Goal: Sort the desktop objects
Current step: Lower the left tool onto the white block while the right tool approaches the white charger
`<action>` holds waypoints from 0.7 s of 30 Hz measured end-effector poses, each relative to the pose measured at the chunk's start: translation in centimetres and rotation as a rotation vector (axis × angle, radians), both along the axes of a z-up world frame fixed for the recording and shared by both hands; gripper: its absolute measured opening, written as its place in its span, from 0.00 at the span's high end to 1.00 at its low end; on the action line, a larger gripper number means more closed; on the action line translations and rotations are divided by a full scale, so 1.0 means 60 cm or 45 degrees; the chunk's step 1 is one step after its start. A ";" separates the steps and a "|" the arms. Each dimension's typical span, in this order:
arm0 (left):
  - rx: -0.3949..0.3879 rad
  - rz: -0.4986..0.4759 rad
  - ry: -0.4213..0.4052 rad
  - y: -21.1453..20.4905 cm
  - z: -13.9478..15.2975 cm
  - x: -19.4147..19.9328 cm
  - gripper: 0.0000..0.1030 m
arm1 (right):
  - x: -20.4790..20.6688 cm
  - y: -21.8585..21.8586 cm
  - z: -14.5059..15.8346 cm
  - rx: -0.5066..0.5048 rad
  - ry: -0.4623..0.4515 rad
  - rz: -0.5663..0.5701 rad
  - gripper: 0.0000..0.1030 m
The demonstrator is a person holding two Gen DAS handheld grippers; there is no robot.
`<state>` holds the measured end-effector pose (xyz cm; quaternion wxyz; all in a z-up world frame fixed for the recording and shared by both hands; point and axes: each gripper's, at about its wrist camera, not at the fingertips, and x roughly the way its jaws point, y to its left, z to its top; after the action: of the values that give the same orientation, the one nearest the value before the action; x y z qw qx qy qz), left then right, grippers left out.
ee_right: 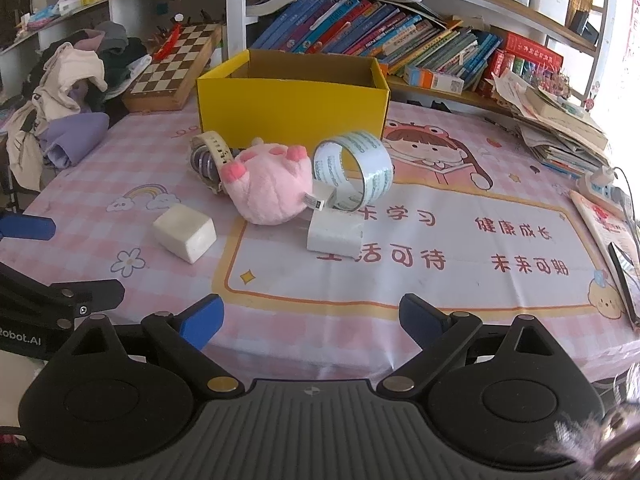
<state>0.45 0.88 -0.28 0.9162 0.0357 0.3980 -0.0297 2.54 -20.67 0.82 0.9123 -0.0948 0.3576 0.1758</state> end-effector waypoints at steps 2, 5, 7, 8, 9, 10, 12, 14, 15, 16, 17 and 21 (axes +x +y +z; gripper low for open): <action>-0.002 0.011 -0.008 0.004 0.001 0.000 0.00 | 0.001 0.002 0.001 -0.007 -0.027 0.009 0.07; 0.004 0.015 -0.029 0.005 0.004 -0.001 0.00 | 0.007 0.003 0.003 -0.027 -0.095 0.040 0.07; 0.021 0.005 -0.046 0.002 0.004 -0.002 0.00 | 0.013 0.003 0.005 -0.043 -0.139 0.067 0.07; 0.032 -0.005 -0.059 0.000 0.005 -0.003 0.00 | 0.015 0.004 0.006 -0.051 -0.160 0.081 0.07; 0.043 -0.016 -0.072 -0.002 0.005 -0.004 0.00 | 0.018 0.005 0.007 -0.058 -0.167 0.091 0.07; 0.055 -0.021 -0.091 -0.004 0.005 -0.006 0.00 | 0.021 0.005 0.007 -0.065 -0.169 0.099 0.06; 0.078 -0.029 -0.131 -0.007 0.006 -0.008 0.00 | 0.024 0.008 0.008 -0.072 -0.170 0.107 0.05; 0.092 -0.033 -0.177 -0.009 0.007 -0.012 0.00 | 0.021 0.011 0.004 -0.061 -0.156 0.089 0.04; 0.095 -0.028 -0.198 -0.008 0.007 -0.014 0.00 | 0.017 0.013 0.003 -0.052 -0.149 0.076 0.04; 0.097 -0.021 -0.218 -0.007 0.008 -0.016 0.00 | 0.011 0.014 0.002 -0.045 -0.157 0.063 0.04; 0.092 -0.019 -0.232 -0.006 0.008 -0.017 0.00 | 0.005 0.015 0.002 -0.050 -0.175 0.065 0.04; 0.057 -0.039 -0.286 -0.005 0.010 -0.025 0.00 | -0.006 0.016 0.009 -0.051 -0.219 0.077 0.00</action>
<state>-1.03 0.57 0.32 0.9535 0.0655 0.2926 -0.0307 2.18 -19.69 1.35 0.9319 -0.1384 0.2783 0.1871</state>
